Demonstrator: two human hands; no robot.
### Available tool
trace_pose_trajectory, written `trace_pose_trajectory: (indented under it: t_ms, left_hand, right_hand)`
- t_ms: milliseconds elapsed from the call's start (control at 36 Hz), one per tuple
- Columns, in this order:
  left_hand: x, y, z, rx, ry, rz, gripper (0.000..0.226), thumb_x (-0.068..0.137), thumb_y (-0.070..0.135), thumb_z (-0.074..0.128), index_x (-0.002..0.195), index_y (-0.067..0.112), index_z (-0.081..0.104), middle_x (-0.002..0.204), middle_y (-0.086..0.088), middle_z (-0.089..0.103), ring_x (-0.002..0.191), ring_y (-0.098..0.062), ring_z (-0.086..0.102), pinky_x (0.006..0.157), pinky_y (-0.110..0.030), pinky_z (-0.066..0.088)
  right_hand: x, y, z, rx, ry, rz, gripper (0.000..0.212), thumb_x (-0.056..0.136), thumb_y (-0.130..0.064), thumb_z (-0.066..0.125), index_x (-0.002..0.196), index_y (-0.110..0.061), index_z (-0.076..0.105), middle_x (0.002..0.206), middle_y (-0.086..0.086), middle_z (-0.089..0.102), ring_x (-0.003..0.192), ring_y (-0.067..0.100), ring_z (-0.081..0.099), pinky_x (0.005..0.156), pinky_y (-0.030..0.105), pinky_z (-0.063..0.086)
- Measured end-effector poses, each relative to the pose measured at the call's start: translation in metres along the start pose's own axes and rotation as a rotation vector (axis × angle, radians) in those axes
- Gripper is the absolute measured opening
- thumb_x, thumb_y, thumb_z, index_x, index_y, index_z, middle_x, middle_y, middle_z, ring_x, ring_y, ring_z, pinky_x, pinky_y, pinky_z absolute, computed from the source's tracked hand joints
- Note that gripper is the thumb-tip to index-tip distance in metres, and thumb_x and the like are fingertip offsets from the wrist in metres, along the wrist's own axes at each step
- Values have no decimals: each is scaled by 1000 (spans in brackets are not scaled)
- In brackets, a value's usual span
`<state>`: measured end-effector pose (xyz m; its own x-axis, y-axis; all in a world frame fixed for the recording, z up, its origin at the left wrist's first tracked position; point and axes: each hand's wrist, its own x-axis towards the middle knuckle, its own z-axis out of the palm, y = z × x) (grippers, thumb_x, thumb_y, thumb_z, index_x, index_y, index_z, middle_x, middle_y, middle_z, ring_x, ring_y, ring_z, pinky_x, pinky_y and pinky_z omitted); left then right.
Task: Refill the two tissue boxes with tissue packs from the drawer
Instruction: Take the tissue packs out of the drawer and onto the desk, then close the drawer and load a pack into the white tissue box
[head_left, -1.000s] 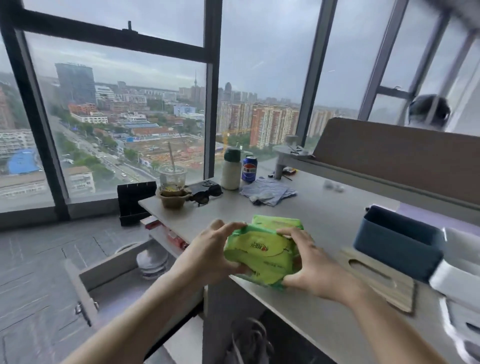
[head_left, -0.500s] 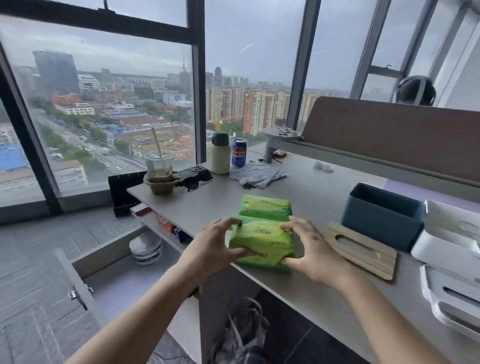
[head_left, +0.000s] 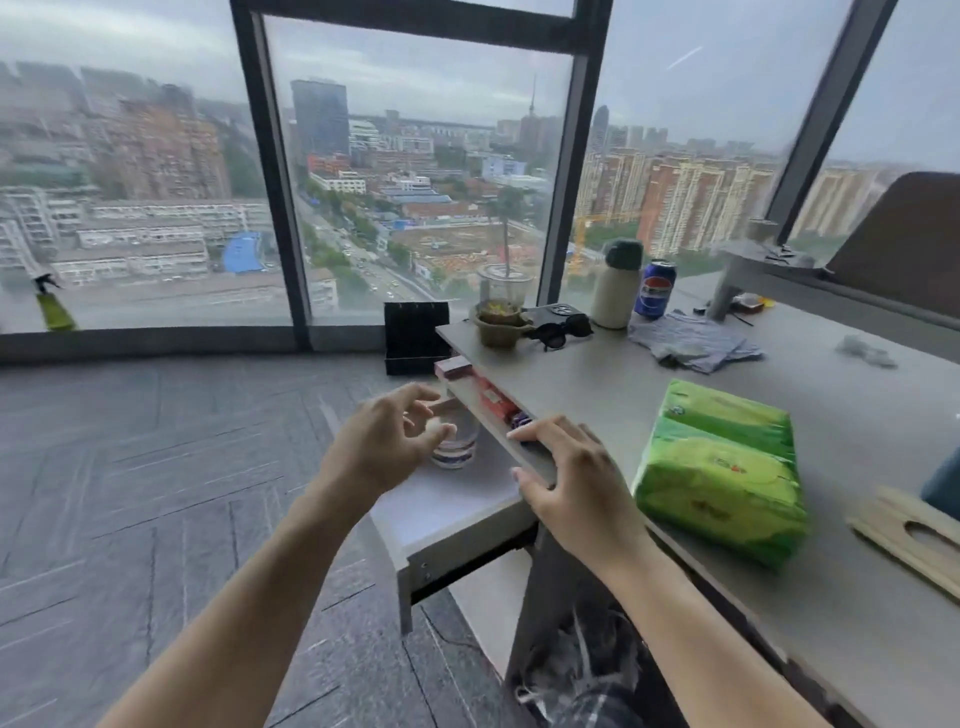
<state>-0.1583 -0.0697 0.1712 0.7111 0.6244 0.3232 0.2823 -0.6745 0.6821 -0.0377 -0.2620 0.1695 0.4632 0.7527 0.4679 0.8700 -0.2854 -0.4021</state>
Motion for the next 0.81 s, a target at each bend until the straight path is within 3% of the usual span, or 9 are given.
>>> trace_pose_trajectory:
  t_ms: [139, 222, 333, 417, 472, 583, 694, 806]
  left_hand:
    - [-29, -76, -3, 129, -13, -216, 45, 81, 36, 72, 122, 21, 61, 106, 1, 70, 89, -15, 66, 78, -29, 53]
    - [-46, -112, 8, 167, -75, -349, 48, 81, 39, 70, 124, 22, 57, 112, -1, 68, 98, -18, 64, 84, -32, 50]
    - [-61, -141, 30, 105, -177, -477, 58, 83, 41, 68, 135, 24, 49, 120, -3, 65, 105, -19, 62, 86, -30, 50]
    - [-65, -145, 48, 52, -241, -486, 67, 87, 43, 64, 146, 27, 38, 127, -1, 64, 116, -18, 59, 87, -24, 45]
    - [-64, -145, 60, 22, -253, -488, 65, 91, 38, 60, 148, 25, 34, 128, -2, 65, 119, -18, 59, 95, -27, 45]
    - [-61, -144, 78, 2, -199, -501, 56, 95, 26, 53, 148, 22, 34, 123, -6, 68, 111, -21, 63, 91, -31, 49]
    - [-55, -141, 91, -28, -182, -486, 56, 96, 27, 50, 148, 28, 31, 117, -8, 71, 91, -25, 68, 78, -34, 52]
    - [-44, -134, 106, -50, -211, -473, 57, 97, 32, 47, 150, 31, 25, 121, -7, 69, 92, -20, 68, 80, -33, 54]
  right_hand:
    - [-12, -19, 84, 71, -186, 58, 35, 85, -33, 66, 118, -27, 59, 113, -11, 64, 107, 8, 56, 92, 26, 46]
    - [-28, -24, 121, 106, -261, 131, 36, 85, -44, 63, 117, -30, 58, 110, -14, 63, 106, 6, 55, 80, 22, 45]
    - [-48, -24, 155, 95, -280, 192, 41, 80, -59, 60, 111, -33, 60, 106, -16, 61, 102, 8, 54, 76, 24, 46]
    - [-57, -23, 167, 86, -266, 230, 32, 80, -56, 62, 103, -33, 62, 100, -15, 60, 96, 7, 56, 71, 23, 45]
    - [-60, -19, 172, 78, -240, 240, 26, 80, -55, 62, 96, -34, 64, 94, -15, 61, 91, 6, 57, 69, 24, 47]
    - [-64, -9, 178, 87, -189, 260, 22, 80, -54, 59, 88, -34, 64, 87, -15, 63, 82, 4, 61, 64, 28, 49]
    - [-67, 0, 181, 148, -139, 306, 21, 81, -52, 57, 88, -33, 62, 82, -17, 66, 71, 4, 63, 61, 30, 52]
    - [-70, 11, 181, 253, -39, 401, 16, 82, -48, 62, 90, -35, 64, 74, -19, 68, 65, -1, 64, 58, 30, 55]
